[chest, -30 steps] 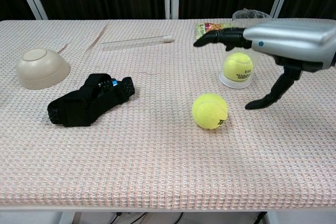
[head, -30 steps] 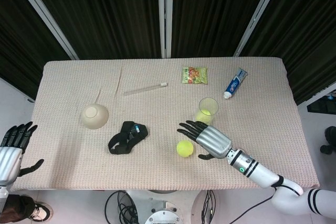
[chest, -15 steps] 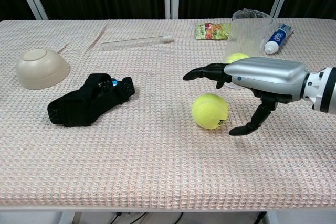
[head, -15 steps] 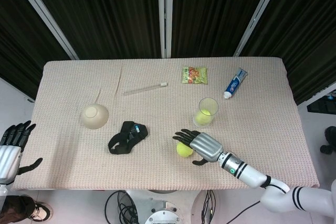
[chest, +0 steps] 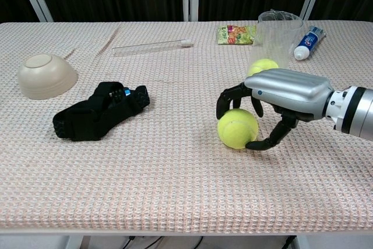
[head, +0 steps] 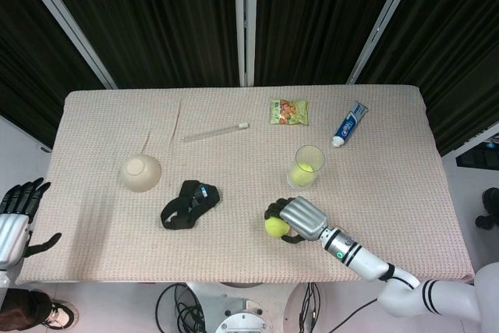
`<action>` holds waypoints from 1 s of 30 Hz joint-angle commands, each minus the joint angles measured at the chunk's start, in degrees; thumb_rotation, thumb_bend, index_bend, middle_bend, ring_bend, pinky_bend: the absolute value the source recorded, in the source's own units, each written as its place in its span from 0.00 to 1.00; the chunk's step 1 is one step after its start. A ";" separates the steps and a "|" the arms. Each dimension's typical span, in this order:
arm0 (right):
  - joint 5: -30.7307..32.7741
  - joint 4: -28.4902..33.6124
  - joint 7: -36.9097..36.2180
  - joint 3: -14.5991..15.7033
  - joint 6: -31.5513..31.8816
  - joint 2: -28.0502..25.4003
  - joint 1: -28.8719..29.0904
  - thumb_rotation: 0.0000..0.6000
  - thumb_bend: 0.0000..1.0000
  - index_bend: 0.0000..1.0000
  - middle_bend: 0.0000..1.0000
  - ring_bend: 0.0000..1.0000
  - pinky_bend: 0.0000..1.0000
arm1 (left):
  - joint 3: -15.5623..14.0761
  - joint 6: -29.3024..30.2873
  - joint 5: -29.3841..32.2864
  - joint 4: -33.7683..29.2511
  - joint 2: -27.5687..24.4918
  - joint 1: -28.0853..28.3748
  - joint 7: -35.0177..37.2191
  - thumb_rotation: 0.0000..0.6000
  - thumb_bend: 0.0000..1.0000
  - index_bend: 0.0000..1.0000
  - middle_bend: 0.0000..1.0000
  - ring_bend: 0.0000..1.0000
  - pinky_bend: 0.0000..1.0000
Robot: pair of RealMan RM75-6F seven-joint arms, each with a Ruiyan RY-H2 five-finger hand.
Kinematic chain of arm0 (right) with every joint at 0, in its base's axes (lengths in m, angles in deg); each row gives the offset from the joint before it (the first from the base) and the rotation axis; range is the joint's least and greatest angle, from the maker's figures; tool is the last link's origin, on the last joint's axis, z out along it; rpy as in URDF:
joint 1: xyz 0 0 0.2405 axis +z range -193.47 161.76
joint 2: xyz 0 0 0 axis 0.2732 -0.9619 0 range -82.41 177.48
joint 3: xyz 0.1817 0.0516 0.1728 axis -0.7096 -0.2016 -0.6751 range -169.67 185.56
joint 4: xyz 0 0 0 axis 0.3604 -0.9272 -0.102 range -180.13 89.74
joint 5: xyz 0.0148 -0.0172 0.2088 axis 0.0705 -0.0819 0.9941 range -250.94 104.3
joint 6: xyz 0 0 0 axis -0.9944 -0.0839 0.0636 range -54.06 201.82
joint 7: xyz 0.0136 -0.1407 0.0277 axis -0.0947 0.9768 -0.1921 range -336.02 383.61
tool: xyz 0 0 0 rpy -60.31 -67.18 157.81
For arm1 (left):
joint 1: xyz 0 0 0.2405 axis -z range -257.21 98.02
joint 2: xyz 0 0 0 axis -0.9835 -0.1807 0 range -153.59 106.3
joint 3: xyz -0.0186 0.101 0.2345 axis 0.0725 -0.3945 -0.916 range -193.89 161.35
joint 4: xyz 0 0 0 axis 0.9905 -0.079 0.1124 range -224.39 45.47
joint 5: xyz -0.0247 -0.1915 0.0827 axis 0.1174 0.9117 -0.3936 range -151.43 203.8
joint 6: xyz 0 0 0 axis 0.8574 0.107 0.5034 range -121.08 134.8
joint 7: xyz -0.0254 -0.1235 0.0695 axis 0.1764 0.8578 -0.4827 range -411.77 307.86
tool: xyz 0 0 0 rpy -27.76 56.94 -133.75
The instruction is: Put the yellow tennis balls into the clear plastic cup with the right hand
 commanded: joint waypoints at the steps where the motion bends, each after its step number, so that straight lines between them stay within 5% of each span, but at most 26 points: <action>1: -0.86 -0.80 -0.11 -0.25 1.99 0.67 -0.55 1.00 0.23 0.65 0.50 0.46 0.65 | 0.00 0.07 -0.04 0.05 -0.04 -0.02 0.17 1.00 0.17 0.01 0.00 0.00 0.00; 9: -3.36 3.56 -1.24 -2.40 8.31 -2.79 -0.97 1.00 0.25 0.70 0.54 0.49 0.68 | -0.07 0.31 -0.37 0.07 -0.11 -0.05 0.38 1.00 0.17 0.01 0.00 0.00 0.00; 17: -3.03 9.92 4.18 -8.94 16.85 -9.48 -2.26 1.00 0.25 0.70 0.54 0.49 0.68 | -0.18 0.44 -0.63 -0.11 -0.03 -0.07 -0.12 1.00 0.17 0.01 0.00 0.00 0.00; 23: 5.17 7.95 11.54 -13.43 17.68 -11.51 -3.99 1.00 0.26 0.70 0.54 0.49 0.68 | -0.32 0.48 -0.88 -0.33 0.04 -0.08 -0.63 1.00 0.18 0.01 0.00 0.00 0.00; 30: 8.01 4.56 9.86 -13.17 15.20 -10.59 -3.95 1.00 0.27 0.70 0.54 0.49 0.68 | -0.36 0.11 -0.74 -0.44 0.11 0.03 -1.13 1.00 0.18 0.01 0.00 0.00 0.00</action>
